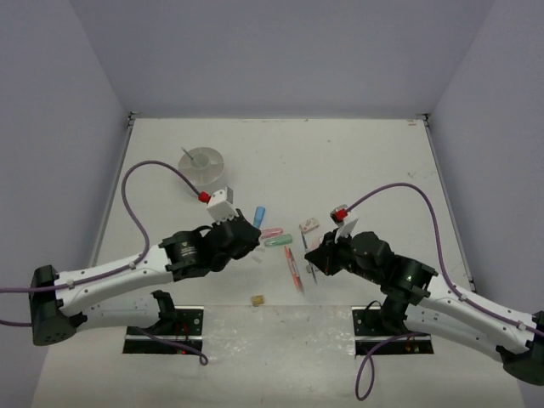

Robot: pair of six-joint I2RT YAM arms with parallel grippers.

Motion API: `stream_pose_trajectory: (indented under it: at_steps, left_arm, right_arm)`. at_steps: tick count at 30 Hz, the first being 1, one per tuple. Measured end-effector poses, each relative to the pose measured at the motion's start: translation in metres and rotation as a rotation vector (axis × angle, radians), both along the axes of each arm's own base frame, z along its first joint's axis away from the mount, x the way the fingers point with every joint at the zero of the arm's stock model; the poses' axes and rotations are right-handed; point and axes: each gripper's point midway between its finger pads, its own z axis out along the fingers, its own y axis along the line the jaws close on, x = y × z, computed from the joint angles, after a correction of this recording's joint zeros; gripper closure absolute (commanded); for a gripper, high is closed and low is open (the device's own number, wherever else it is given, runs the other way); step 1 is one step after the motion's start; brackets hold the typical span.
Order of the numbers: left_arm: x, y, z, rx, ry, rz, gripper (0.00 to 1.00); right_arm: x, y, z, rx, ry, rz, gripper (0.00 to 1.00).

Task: Sort the stationery into containers
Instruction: Close the pen cap on the pen.

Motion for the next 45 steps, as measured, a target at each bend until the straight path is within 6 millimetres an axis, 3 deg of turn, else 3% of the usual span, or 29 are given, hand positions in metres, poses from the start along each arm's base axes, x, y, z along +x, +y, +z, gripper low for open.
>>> stream_pose_trajectory:
  at_steps: [5, 11, 17, 23, 36, 45]
  left_arm:
    - [0.022, -0.016, 0.088, -0.283, -0.323, -0.178, 1.0]
    - [0.014, -0.031, 0.135, -0.431, -0.571, -0.392, 1.0]
    - [-0.002, -0.044, 0.165, -0.505, -0.687, -0.515, 1.0]
    - [-0.007, -0.045, 0.173, -0.532, -0.718, -0.545, 1.0]
    - [-0.011, -0.049, 0.153, -0.536, -0.682, -0.567, 1.0]
    - [-0.011, -0.05, 0.153, -0.544, -0.677, -0.569, 1.0]
  right_arm:
    - [-0.015, 0.037, 0.002, 0.244, 0.026, 0.113, 1.0]
    - [-0.033, 0.07, 0.052, 0.498, 0.011, 0.267, 1.0]
    - [-0.043, 0.079, 0.083, 0.608, -0.026, 0.341, 1.0]
    - [-0.043, 0.084, 0.086, 0.614, -0.029, 0.346, 1.0]
    - [-0.038, 0.084, 0.103, 0.618, -0.065, 0.333, 1.0]
    - [-0.036, 0.085, 0.094, 0.586, -0.049, 0.322, 1.0]
